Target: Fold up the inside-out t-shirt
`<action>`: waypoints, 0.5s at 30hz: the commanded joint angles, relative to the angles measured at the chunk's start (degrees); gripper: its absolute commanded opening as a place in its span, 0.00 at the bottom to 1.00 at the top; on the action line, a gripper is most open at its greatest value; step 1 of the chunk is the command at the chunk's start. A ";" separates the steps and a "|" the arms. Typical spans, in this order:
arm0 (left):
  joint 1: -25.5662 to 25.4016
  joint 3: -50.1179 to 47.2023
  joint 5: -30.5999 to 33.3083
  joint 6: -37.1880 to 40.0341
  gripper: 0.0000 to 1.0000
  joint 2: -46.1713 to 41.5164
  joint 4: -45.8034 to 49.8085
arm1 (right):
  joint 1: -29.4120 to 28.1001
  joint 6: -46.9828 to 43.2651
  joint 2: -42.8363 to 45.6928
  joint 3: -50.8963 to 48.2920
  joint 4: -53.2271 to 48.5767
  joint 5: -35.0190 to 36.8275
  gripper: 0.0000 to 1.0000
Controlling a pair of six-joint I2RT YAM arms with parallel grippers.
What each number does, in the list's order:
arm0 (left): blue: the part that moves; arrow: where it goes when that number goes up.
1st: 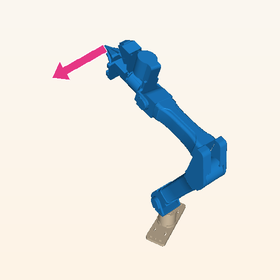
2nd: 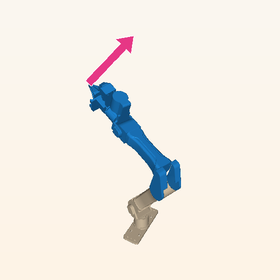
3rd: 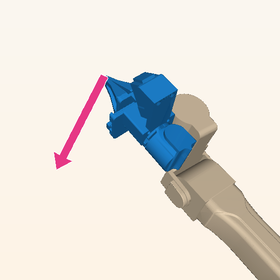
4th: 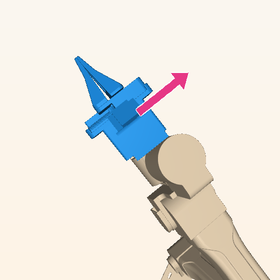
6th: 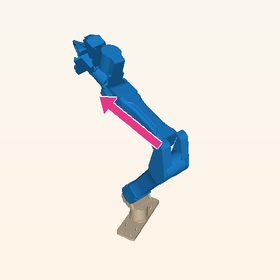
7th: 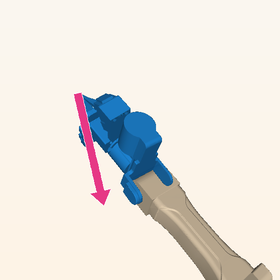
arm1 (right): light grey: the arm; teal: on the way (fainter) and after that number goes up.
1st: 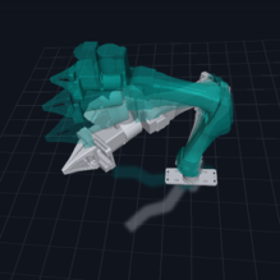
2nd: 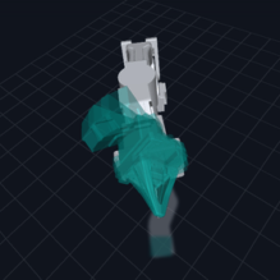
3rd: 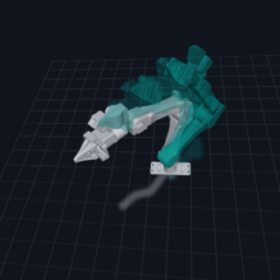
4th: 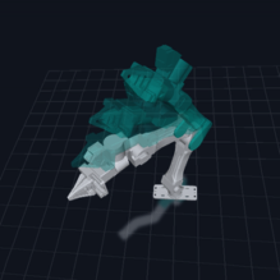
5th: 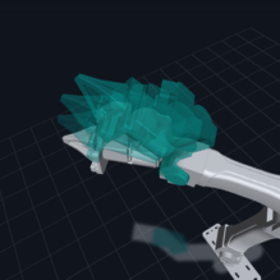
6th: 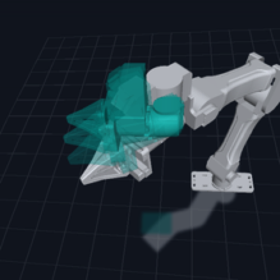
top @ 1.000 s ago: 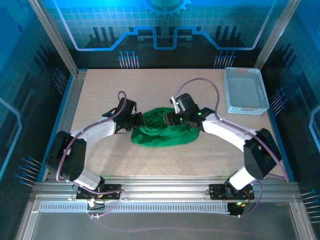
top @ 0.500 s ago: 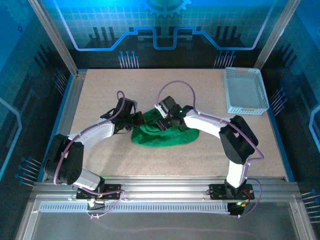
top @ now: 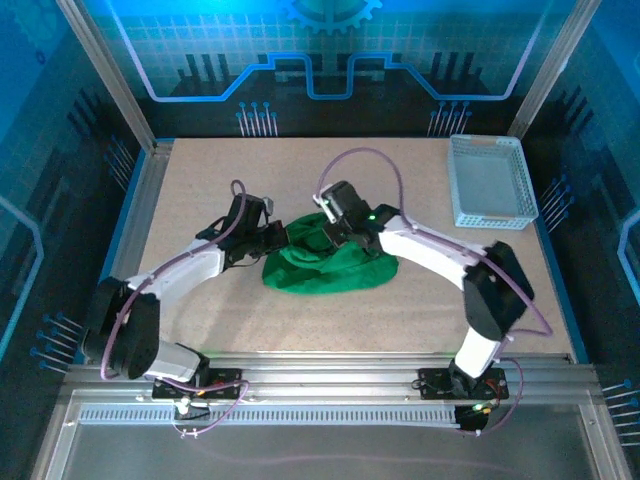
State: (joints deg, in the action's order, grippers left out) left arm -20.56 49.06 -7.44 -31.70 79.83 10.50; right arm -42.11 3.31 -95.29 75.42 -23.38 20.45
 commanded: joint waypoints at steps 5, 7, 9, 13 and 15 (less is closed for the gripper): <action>0.37 -2.25 -5.90 5.51 0.00 -18.95 -4.30 | 1.25 -0.17 21.90 0.03 -3.35 -4.63 0.00; 0.34 -3.61 -7.79 4.76 0.00 -23.20 -6.80 | 2.40 0.98 26.38 -0.52 -4.10 -7.42 0.00; 0.40 -4.84 -9.62 3.77 0.00 -26.48 -9.29 | 3.80 2.60 30.59 -1.38 -4.27 -11.25 0.00; 0.35 -4.19 -6.30 3.73 0.01 -24.22 -7.51 | 7.74 6.27 33.90 -4.22 -1.94 -18.31 0.00; 0.34 -0.37 -0.91 4.39 0.00 -17.40 -0.44 | 10.85 9.12 32.07 -5.39 -1.32 -19.35 0.00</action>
State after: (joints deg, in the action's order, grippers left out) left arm -20.80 46.46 -15.62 -28.34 55.16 1.87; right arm -35.16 7.77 -61.34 72.03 -25.26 3.88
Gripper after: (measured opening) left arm 0.053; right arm 0.058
